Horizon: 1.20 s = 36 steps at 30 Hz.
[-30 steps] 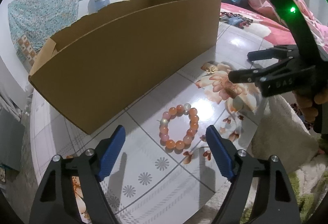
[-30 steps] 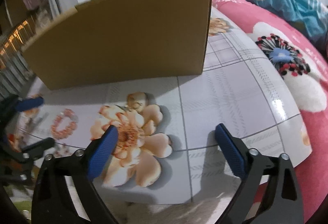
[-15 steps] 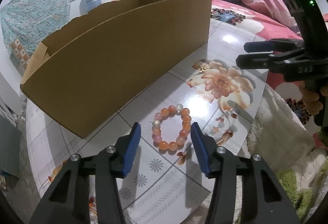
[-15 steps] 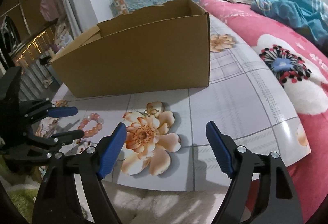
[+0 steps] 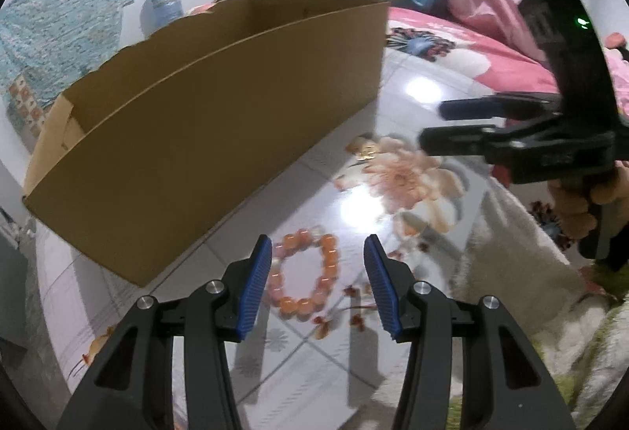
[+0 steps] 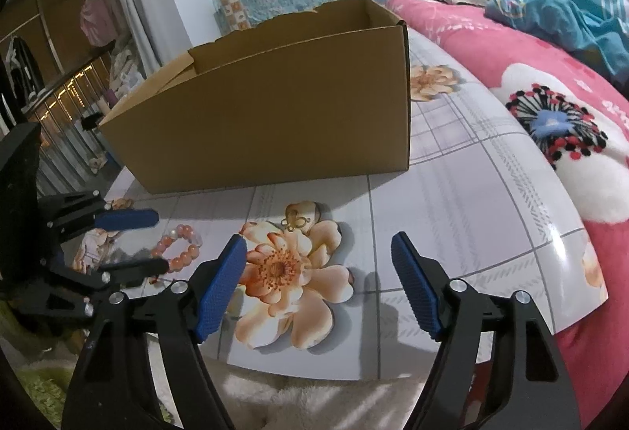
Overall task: Organize jewelry
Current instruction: 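Lower the left tool onto the pink bead bracelet and close on it, then close the right tool on the gold charm while the left tool holds the bracelet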
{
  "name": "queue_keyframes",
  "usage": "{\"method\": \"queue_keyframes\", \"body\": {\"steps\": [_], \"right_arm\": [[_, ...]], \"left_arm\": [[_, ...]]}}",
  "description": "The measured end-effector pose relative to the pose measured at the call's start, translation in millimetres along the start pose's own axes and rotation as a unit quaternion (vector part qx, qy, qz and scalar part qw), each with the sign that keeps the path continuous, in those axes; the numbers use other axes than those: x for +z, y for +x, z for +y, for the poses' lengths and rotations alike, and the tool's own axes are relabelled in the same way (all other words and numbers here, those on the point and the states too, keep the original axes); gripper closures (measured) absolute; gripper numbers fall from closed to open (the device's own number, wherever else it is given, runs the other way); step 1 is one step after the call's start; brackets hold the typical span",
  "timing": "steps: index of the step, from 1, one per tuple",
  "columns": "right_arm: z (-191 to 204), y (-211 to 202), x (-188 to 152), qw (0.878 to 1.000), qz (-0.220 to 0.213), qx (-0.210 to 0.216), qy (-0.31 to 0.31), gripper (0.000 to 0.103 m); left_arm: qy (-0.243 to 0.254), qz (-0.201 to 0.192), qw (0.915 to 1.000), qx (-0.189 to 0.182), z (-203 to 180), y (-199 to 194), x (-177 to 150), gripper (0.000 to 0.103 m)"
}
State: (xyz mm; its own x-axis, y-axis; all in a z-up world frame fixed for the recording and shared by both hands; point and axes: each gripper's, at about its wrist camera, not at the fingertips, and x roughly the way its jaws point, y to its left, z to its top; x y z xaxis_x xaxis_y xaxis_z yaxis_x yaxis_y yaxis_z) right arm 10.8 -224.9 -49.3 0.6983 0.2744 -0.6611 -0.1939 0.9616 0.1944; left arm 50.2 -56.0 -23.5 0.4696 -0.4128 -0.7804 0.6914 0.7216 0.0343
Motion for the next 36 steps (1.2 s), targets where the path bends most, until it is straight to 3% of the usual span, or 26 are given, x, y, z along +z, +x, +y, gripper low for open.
{"method": "queue_keyframes", "body": {"steps": [6,12,23,36], "right_arm": [[-1.2,5.5,3.4,1.000,0.004,0.009,0.001,0.048],[3.1,12.2,9.1,1.000,0.005,0.015,-0.013,0.058],[18.3,38.5,18.9,0.997,0.032,0.007,-0.063,0.077],[41.3,53.2,14.2,0.990,0.046,-0.036,-0.129,0.078]], "left_arm": [[0.016,0.034,0.9991,0.022,-10.4,18.2,-1.6,0.080],[-0.003,0.039,0.9991,0.016,-3.8,24.0,-1.8,0.093],[-0.024,0.028,0.9993,0.010,10.6,25.4,-2.6,0.094],[-0.025,0.018,0.9995,0.001,14.5,24.6,-4.4,0.094]]}}
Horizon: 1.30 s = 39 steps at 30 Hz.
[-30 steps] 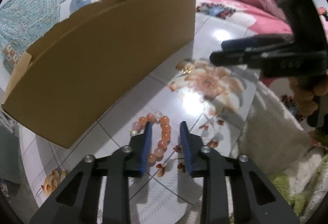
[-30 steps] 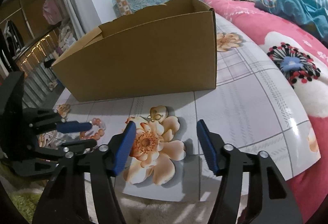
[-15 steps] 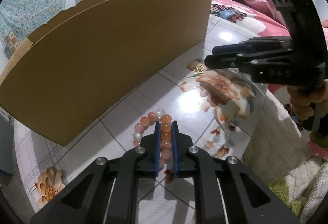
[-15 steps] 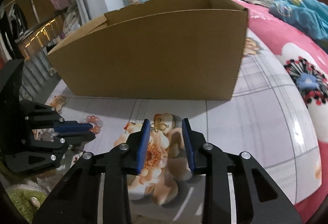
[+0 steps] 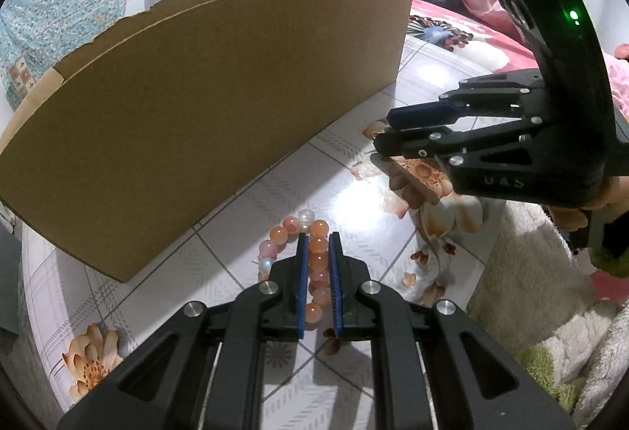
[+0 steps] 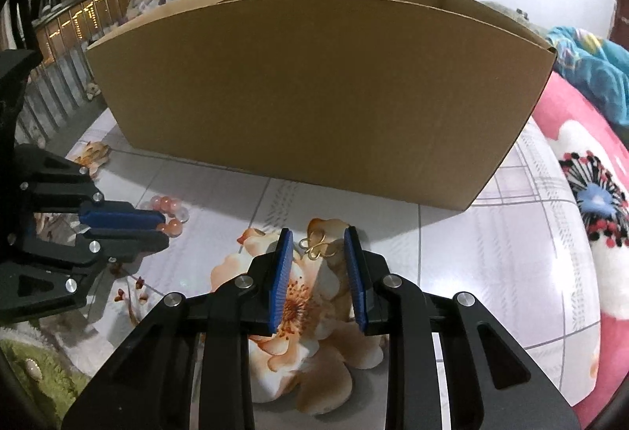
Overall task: Organize jewelry
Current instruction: 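Close the right tool on the gold charm while the left tool holds the bracelet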
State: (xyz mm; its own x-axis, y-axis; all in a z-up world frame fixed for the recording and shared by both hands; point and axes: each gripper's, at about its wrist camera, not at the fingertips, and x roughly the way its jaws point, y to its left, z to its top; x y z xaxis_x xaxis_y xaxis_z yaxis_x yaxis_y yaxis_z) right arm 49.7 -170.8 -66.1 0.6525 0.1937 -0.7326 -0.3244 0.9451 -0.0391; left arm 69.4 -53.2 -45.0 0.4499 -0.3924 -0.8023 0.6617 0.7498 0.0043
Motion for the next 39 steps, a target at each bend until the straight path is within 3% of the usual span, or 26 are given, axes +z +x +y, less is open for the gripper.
{"method": "queue_keyframes", "body": {"steps": [8,11,21,22,23,29,33,35,36,39], "right_arm": [[12.4,8.5,7.2,1.000,0.003,-0.023,0.020,0.078],[17.3,9.6,6.2,0.999,0.001,-0.031,0.023,0.085],[4.7,7.8,4.1,0.998,-0.003,-0.017,0.055,0.089],[2.9,7.5,3.9,0.998,-0.003,-0.015,0.056,0.092],[2.3,6.9,3.9,0.998,-0.003,-0.013,0.057,0.103],[3.5,2.8,1.0,0.998,-0.002,-0.009,0.060,0.103],[2.0,-2.8,-1.7,0.998,-0.004,-0.007,0.069,0.097],[-0.3,-3.4,-3.1,0.997,0.002,-0.009,0.078,0.078],[-1.9,-3.6,-3.6,0.996,0.004,-0.011,0.085,0.074],[-0.4,-1.2,-3.6,0.995,0.010,0.001,0.099,0.073]], "left_arm": [[-0.001,-0.001,1.0000,-0.002,1.4,-0.2,0.1,0.094],[-0.001,-0.001,1.0000,-0.002,1.7,-0.6,-0.1,0.094],[-0.001,-0.002,1.0000,-0.002,1.5,-0.7,0.2,0.094],[-0.002,-0.002,1.0000,-0.002,1.6,-0.7,0.2,0.094],[-0.001,-0.002,1.0000,-0.002,1.5,-0.7,0.4,0.094],[-0.001,-0.002,1.0000,-0.002,1.9,-1.0,0.2,0.094],[-0.004,-0.002,1.0000,-0.003,3.1,-2.0,0.0,0.094],[-0.004,-0.003,1.0000,-0.003,3.9,-2.6,-0.3,0.094],[-0.004,-0.003,1.0000,-0.003,3.9,-2.8,-0.4,0.094],[-0.004,-0.003,1.0000,-0.003,3.9,-2.7,-0.3,0.093]]}}
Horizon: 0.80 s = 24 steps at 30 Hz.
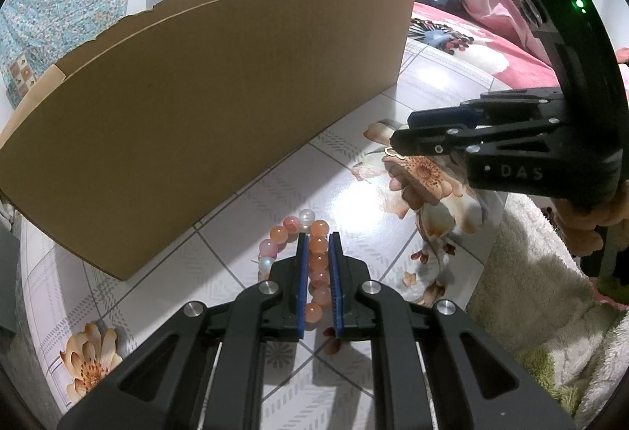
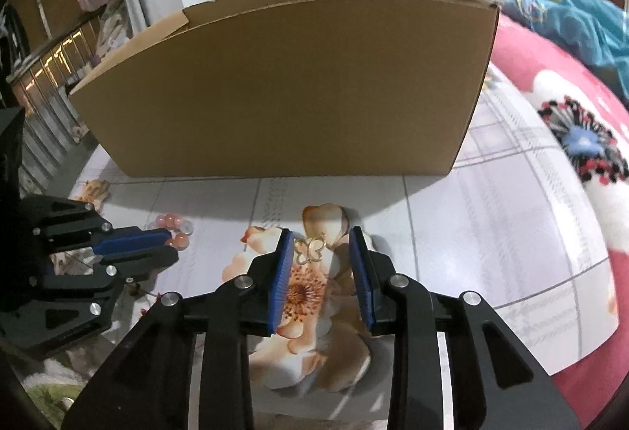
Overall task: Organize jewelry
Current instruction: 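Close the right tool on the gold charm while the left tool holds the bracelet, then hold the bracelet in the left tool and gold charm in the right tool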
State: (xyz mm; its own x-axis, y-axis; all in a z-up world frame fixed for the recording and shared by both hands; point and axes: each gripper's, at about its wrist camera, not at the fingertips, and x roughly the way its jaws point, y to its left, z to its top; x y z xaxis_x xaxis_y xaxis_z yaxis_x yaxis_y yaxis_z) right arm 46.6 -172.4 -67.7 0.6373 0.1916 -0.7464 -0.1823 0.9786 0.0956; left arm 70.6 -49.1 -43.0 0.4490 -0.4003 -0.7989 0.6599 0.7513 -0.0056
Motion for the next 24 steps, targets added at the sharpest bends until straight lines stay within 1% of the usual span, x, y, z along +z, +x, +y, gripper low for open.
{"method": "queue_keyframes", "body": {"steps": [4,9,12,15,19,20,21,24], "right_arm": [[5.4,2.7,-1.9,1.000,0.000,-0.003,-0.011,0.073],[20.2,6.0,-2.4,0.998,-0.001,-0.024,-0.059,0.073],[27.1,8.8,-0.9,0.997,0.002,-0.030,-0.069,0.079],[32.9,10.5,-2.4,0.997,0.002,-0.034,-0.071,0.089],[33.8,10.9,-2.1,0.997,0.000,-0.030,-0.069,0.090],[34.4,11.0,-2.1,0.997,-0.001,-0.030,-0.070,0.098],[34.7,9.7,-2.3,0.997,-0.001,-0.028,-0.071,0.103],[24.8,4.2,-3.3,0.998,0.000,-0.023,-0.064,0.103]], "left_arm": [[-0.001,0.000,1.0000,0.000,-0.4,0.0,0.0,0.093],[-0.001,0.000,1.0000,0.000,-0.2,0.0,0.0,0.093],[-0.001,0.000,1.0000,0.000,-0.5,0.0,-0.1,0.093],[-0.001,0.000,1.0000,0.000,-0.4,0.0,-0.2,0.093],[0.000,0.000,1.0000,0.000,-0.5,-0.1,-0.3,0.093],[0.000,0.000,1.0000,0.000,-0.3,-0.1,-0.2,0.093],[-0.001,0.000,1.0000,0.000,-0.5,-0.1,-0.3,0.093],[0.000,0.000,1.0000,0.000,-0.6,0.0,-0.3,0.093]]}}
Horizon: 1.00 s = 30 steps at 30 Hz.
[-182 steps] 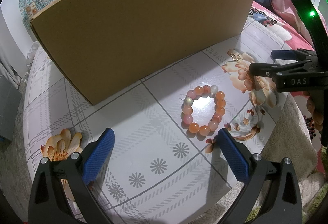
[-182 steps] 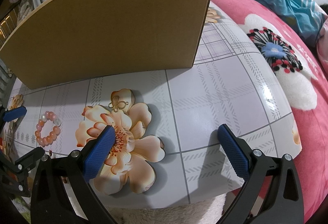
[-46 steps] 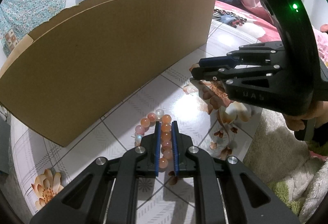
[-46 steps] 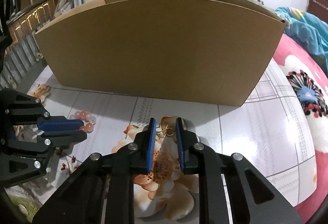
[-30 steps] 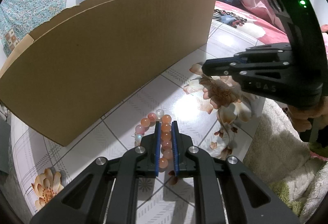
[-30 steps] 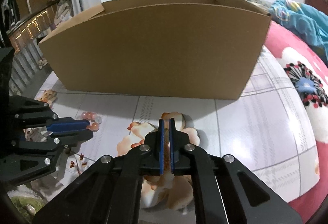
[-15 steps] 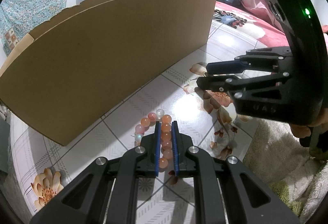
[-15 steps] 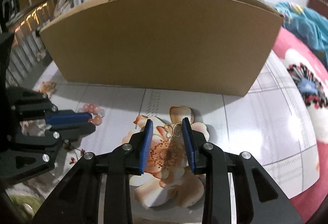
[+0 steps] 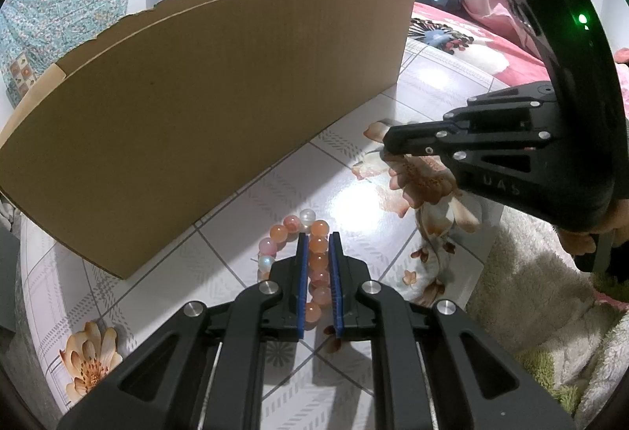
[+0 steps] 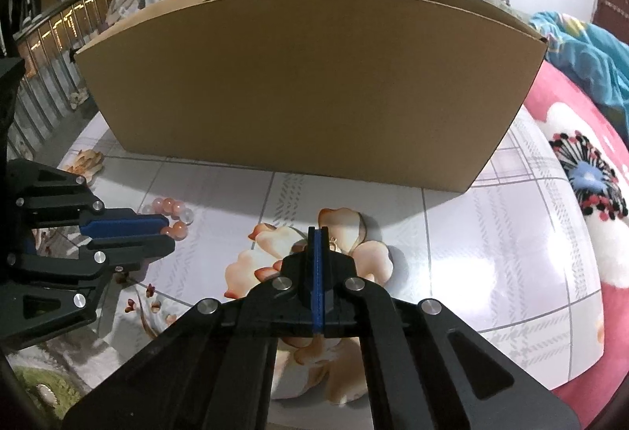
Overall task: Organize jewelry
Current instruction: 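Hold the bracelet in the left tool and gold charm in the right tool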
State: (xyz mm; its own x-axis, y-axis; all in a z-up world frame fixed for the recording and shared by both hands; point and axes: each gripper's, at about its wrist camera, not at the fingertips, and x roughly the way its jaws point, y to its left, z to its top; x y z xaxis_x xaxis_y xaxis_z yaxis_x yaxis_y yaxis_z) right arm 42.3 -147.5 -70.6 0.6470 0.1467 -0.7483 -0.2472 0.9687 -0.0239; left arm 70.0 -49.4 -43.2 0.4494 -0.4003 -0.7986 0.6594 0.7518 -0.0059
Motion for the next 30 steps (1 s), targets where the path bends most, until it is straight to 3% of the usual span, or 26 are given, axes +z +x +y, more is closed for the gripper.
{"method": "queue_keyframes", "body": {"steps": [8,13,24,26,30], "right_arm": [[-13.6,-3.8,-1.3,1.000,-0.005,-0.009,0.014,0.103],[-17.0,0.6,-3.8,1.000,0.015,-0.015,0.014,0.103],[2.0,-3.4,-4.5,1.000,0.015,0.026,0.000,0.102],[2.4,-5.2,0.6,1.000,0.007,0.017,0.004,0.087],[0.1,0.3,2.3,1.000,0.003,0.007,0.009,0.079]], "left_arm": [[0.000,0.000,1.0000,0.001,0.1,0.3,-0.7,0.093],[0.001,0.000,1.0000,0.001,0.0,0.5,-1.2,0.093],[-0.001,-0.001,1.0000,0.000,0.3,-0.3,-2.7,0.093],[-0.002,-0.001,1.0000,-0.001,0.4,-0.9,-3.4,0.093],[-0.002,-0.003,1.0000,-0.002,-0.5,-1.8,-3.8,0.093]]}}
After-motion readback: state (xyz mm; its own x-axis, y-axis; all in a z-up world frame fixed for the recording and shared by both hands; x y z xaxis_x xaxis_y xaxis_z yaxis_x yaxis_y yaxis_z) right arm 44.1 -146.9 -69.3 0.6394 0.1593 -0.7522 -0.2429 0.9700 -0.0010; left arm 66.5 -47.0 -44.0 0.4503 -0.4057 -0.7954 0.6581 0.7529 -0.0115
